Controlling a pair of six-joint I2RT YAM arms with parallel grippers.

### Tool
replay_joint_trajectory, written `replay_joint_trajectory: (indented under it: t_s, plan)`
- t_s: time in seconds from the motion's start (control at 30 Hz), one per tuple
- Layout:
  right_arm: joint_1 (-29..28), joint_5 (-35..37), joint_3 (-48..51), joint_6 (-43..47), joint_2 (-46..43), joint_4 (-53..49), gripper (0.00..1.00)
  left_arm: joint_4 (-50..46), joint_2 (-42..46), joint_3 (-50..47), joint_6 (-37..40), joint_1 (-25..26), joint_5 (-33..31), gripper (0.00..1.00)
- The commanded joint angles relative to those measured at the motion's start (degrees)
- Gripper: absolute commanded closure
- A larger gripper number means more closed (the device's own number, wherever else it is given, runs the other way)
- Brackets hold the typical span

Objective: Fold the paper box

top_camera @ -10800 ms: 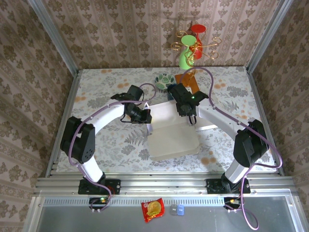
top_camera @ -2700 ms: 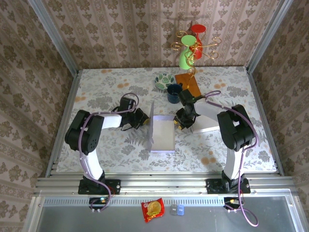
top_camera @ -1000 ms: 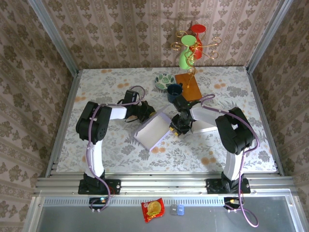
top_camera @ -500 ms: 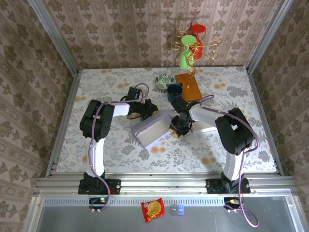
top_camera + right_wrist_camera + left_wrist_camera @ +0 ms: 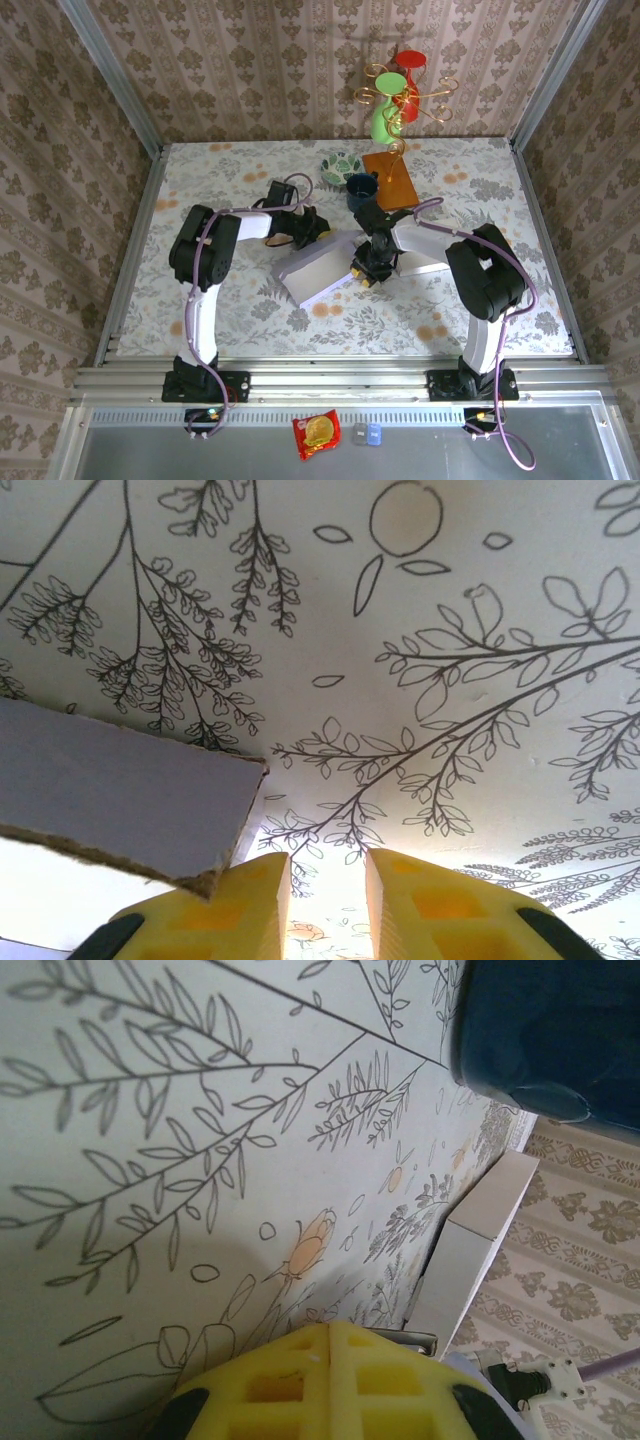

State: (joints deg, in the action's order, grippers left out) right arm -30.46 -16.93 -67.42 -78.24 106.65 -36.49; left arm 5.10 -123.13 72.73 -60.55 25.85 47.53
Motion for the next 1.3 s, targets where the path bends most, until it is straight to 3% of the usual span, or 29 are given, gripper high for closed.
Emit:
replay_joint_trajectory:
  t_s: [0.0,0.27,0.53,0.63,0.77,0.9,1.03,1.13,1.27]
  plan:
    - [-0.7,-0.8,0.8,0.1,-1.8,5.4,0.66,-4.2,-1.3,1.7,0.8,2.3,7.4,0.96]
    - [0.3,1.3,4.6,7.4,-10.0,3.9,0.48,-7.6,-0.9,4.1,3.1,-1.9,6.7,0.89]
    - [3.5,3.0,6.8,20.2,-16.3,5.4,0.45,-11.9,1.6,7.4,4.9,-4.9,1.8,0.77]
    - [6.6,0.1,5.7,28.5,-14.4,9.3,0.51,-16.7,3.6,8.8,7.4,-6.7,-2.6,0.77]
    - [9.0,-2.2,-2.2,42.7,-7.7,4.4,0.58,-26.8,11.9,7.4,11.5,-10.9,-14.8,0.73]
    - [8.8,-1.8,-8.7,52.9,-2.3,-0.5,0.58,-36.8,24.3,3.8,15.2,-15.8,-26.9,0.69]
    - [7.7,-0.2,-12.8,57.3,0.6,-3.1,0.57,-43.1,36.8,-1.7,16.2,-19.5,-31.1,0.69]
    - [6.3,1.9,-14.4,59.0,2.2,-4.2,0.57,-48.1,45.7,-6.0,15.7,-17.6,-30.9,0.69]
    - [4.4,3.2,-15.2,60.3,4.6,-4.3,0.62,-51.2,58.1,-16.8,8.9,-8.0,-29.7,0.74]
